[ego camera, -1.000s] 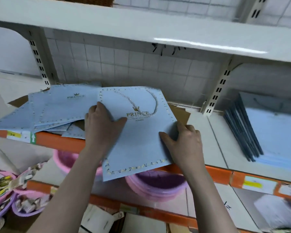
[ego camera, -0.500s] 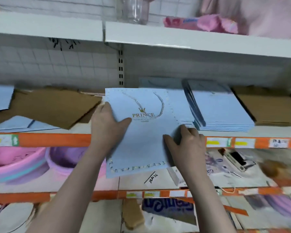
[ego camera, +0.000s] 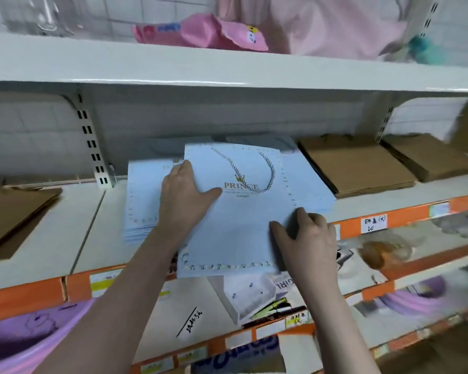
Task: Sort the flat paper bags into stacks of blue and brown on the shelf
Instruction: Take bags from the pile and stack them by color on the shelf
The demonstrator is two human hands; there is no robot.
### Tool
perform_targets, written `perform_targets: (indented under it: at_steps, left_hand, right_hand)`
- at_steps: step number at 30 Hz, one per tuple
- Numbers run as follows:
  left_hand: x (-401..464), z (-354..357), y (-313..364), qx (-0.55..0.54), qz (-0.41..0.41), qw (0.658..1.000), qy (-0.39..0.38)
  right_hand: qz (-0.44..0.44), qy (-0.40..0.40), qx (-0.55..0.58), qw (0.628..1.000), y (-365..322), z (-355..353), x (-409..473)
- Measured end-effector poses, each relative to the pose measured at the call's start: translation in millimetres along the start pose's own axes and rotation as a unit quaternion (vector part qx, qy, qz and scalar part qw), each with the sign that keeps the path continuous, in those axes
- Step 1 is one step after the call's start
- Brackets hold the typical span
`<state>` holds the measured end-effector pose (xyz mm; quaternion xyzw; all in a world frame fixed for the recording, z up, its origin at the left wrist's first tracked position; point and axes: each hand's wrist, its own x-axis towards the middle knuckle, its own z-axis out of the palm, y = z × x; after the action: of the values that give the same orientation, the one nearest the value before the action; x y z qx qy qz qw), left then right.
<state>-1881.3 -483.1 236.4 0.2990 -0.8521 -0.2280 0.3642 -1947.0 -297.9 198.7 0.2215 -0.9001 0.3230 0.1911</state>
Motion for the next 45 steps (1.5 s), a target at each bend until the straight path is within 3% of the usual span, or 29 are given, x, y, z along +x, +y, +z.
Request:
perform_targets:
  at_steps: [8, 22, 28, 34, 45]
  left_hand:
    - [53.7, 52.1, 24.7, -0.019, 0.018, 0.999, -0.029]
    - [86.3, 120.6, 63.3, 0.022, -0.088, 0.996, 0.008]
    - [82.1, 145.3, 70.7, 0.041, -0.112, 0.992, 0.039]
    - [83.0, 157.7, 68.7, 0.051, -0.102, 0.993, 0.037]
    - [99.9, 167.8, 56.1, 0.073, -0.121, 0.990, -0.007]
  right_hand:
    - [0.025, 0.013, -0.019, 0.999, 29.5, 15.1, 66.3]
    - [-0.060, -0.026, -0.019, 0.998, 87.4, 35.2, 170.1]
    - [-0.104, -0.076, 0.060, 0.990, 114.8, 43.6, 189.4]
    - [-0.118, -0.167, 0.054, 0.977, 125.7, 49.7, 201.7]
    - [-0.108, -0.211, 0.112, 0.965, 123.3, 67.8, 210.3]
